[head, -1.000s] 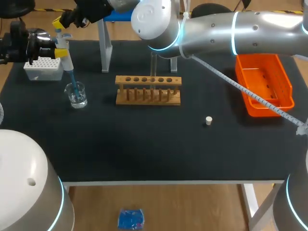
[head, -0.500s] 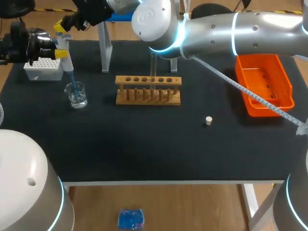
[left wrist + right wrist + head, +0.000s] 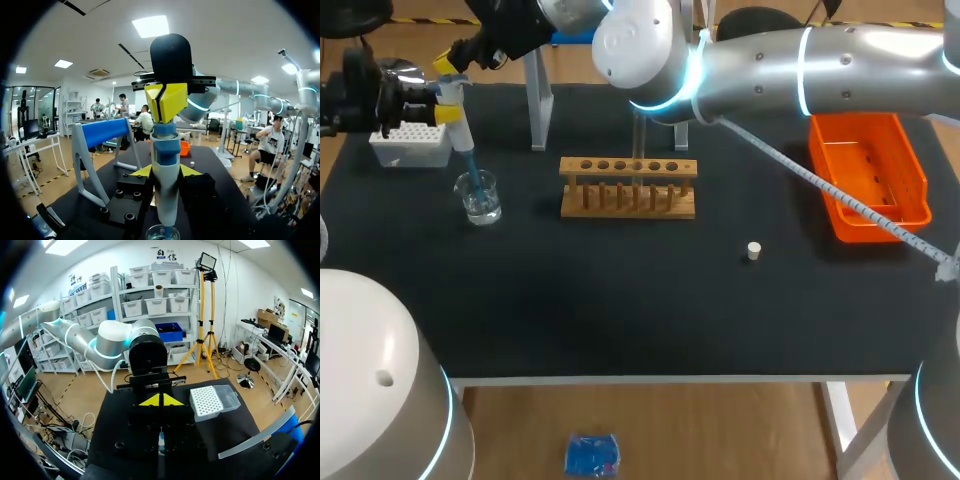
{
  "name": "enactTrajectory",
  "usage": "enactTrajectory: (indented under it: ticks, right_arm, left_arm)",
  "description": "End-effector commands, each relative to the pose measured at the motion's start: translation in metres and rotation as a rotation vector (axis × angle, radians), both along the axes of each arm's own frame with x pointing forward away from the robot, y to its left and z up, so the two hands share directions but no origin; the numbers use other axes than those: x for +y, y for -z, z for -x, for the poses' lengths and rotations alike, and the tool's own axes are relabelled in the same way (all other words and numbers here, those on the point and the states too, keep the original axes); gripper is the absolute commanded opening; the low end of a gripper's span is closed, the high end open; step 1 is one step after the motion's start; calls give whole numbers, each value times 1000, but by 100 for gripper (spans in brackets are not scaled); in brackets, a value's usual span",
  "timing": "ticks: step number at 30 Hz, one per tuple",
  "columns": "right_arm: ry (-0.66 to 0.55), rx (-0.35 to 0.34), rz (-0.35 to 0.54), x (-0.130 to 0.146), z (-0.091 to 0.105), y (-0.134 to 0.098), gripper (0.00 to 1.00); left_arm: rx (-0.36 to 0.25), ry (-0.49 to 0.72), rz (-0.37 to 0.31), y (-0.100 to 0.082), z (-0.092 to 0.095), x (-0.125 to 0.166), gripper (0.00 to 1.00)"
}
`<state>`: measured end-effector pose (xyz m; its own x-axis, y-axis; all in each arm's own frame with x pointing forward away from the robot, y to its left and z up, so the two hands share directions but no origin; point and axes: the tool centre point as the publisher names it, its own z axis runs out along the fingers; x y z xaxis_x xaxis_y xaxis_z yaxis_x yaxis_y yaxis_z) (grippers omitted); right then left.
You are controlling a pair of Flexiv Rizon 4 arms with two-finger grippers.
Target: Invert the test tube, pick up the pipette, mount the tip to pipette, aspirate from beaker and dispense into the tube, eject the tip, return the pipette, and cap with the stopper.
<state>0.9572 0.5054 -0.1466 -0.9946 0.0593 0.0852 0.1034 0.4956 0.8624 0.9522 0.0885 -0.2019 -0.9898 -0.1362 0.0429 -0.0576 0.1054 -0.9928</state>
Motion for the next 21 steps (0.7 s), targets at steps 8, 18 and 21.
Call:
enactTrajectory:
  ticks: [8,18,21]
  right_arm:
    - [-12,-31,-18,1,2,-17,0]
    - [-5,-77,-56,-25,16,-44,100]
    - [6,-95,-61,-42,17,-51,100]
  left_arm:
    - [-2,3,2,-7,-1,1,0]
    - [-2,3,2,-7,-1,1,0]
    - [-2,3,2,-7,-1,1,0]
